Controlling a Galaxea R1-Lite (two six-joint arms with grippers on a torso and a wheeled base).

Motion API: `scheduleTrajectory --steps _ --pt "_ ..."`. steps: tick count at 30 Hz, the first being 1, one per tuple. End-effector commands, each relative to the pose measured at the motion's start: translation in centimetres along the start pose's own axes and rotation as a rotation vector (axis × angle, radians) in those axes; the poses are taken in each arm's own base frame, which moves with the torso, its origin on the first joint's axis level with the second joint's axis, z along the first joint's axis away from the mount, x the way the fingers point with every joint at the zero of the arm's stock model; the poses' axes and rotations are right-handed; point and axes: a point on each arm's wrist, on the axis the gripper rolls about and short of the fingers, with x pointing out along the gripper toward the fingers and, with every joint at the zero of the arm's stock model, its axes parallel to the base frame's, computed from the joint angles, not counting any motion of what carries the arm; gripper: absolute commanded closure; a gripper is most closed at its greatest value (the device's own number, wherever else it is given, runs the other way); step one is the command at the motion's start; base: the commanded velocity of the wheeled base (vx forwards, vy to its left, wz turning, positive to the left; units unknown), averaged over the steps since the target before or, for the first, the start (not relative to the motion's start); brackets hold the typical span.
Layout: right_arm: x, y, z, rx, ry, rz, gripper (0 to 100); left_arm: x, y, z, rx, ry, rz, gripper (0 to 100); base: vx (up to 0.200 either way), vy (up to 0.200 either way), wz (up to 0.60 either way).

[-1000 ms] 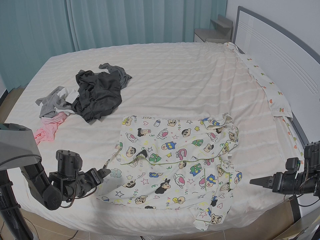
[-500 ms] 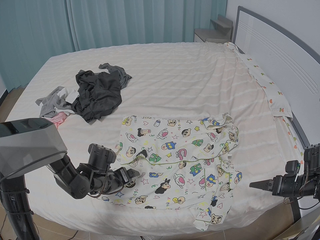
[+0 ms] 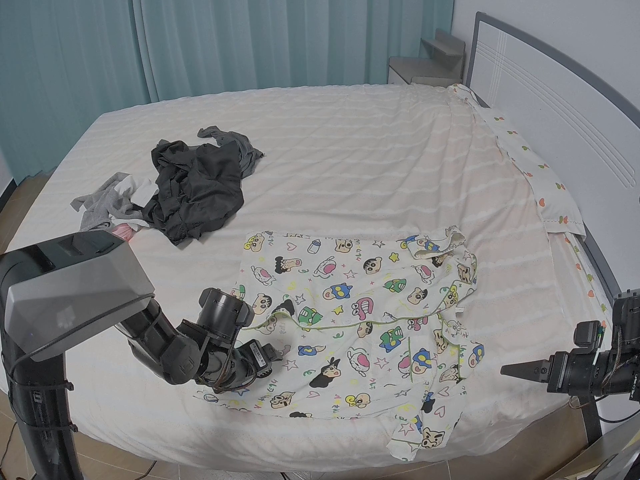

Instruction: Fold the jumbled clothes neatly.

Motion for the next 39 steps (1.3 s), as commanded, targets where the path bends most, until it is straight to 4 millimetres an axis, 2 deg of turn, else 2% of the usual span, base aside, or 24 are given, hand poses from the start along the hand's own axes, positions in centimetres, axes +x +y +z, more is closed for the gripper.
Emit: scheduleTrajectory --steps 1,11,19,26,32,37,38,39 --pt "-0.1 0.1 0.0 -0.004 -0.008 0.003 0 -0.7 -1.0 -0.6 -0.026 0.0 -0.031 0 0.0 0.0 0.0" --pt "-0.1 0.1 0.0 -0.004 -0.008 0.003 0 -0.8 -1.7 -0.4 -0.188 -0.015 -0.047 0 0.0 0.0 0.0" --pt "-0.1 0.3 -0.1 -0.015 -0.005 0.009 0 -2.3 -2.9 -0.6 -0.299 -0.013 -0.103 0 0.0 0.0 0.0" --pt "-0.3 0.3 -0.2 -0.018 -0.007 0.01 0 -1.4 -2.3 -1.3 -0.303 -0.005 -0.018 0 0.0 0.0 0.0" --pt "-0.4 0.4 -0.3 -0.025 -0.009 0.018 0 -1.3 -2.7 -1.3 -0.294 0.003 0.041 0 0.0 0.0 0.0" --pt "-0.6 0.5 -0.4 -0.028 -0.018 0.022 0 0.0 -3.0 -0.9 -0.292 -0.033 0.089 0 0.0 0.0 0.0" --pt "-0.6 0.5 -0.4 -0.028 -0.018 0.022 0 0.1 -3.0 -0.9 -0.294 -0.033 0.089 100 0.0 0.0 0.0" --pt "-0.7 0.6 -0.4 -0.03 -0.022 0.024 0 0.2 -3.1 -1.0 -0.289 -0.033 0.089 100 0.0 0.0 0.0"
